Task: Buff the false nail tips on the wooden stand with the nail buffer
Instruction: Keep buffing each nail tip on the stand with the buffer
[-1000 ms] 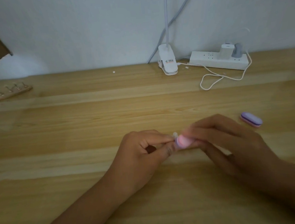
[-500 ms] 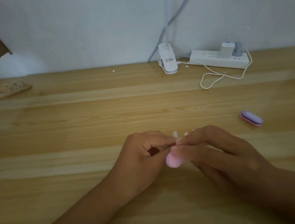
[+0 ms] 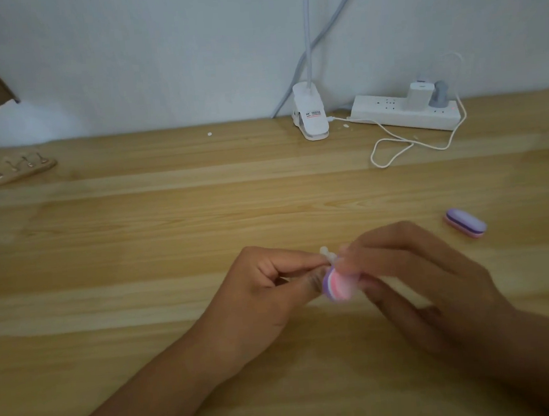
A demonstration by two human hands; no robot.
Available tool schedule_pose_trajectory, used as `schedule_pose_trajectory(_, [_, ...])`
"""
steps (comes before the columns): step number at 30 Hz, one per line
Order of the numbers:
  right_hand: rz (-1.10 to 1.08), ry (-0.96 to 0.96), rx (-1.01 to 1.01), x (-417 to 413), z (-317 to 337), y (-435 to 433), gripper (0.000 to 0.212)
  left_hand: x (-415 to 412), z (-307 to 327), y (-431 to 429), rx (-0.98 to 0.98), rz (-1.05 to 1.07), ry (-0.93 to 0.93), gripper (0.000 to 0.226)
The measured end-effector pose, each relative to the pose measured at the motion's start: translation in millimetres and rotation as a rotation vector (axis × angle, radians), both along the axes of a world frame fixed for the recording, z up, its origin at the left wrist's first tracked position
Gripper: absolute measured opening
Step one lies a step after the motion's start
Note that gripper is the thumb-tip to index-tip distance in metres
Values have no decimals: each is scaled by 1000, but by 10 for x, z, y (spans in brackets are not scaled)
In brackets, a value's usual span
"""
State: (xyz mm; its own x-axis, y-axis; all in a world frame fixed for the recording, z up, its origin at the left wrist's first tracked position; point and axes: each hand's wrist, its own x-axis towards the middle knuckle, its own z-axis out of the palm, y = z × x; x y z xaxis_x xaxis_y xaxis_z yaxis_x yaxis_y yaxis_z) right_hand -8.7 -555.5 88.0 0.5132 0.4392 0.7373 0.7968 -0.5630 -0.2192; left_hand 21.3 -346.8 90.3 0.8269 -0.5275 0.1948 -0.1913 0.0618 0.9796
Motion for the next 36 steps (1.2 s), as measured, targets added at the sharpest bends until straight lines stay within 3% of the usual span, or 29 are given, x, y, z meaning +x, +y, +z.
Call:
schedule_pose_trajectory(5, [-89,-49,-18,69,50,-85,20,-1,-13,-29,-36,-15,9,18])
schedule_pose_trajectory(10, [44,-25,-25,-16,-14,17,23,-19,17,-42,-93,-43,54,25])
schedule_pose_trajectory(15, [-207,-31,43,124,91,-199,23,-42,61,-51,-96,-29,52,22])
schedule_pose_trajectory(20, [-25,-60,7,8,5,-18,21,-60,88,-52,-22,-101,21,22])
schedule_pose_trajectory(24, [-175,-63,-21,138,38,-170,27,-36,44,-20,22,-36,7,19])
schedule_pose_trajectory(29, [15,-32,-10,30,-25,-39,28,-40,96,-34,42,-83,-12,20])
schedule_pose_trajectory(33, [-162,-47,-50,117,72,-146,22,-21,56,0,88,-29,-21,18])
schedule_pose_trajectory(36, [-85,-26,-13,52,41,-76,23,-12,48,10,120,-10,-64,15])
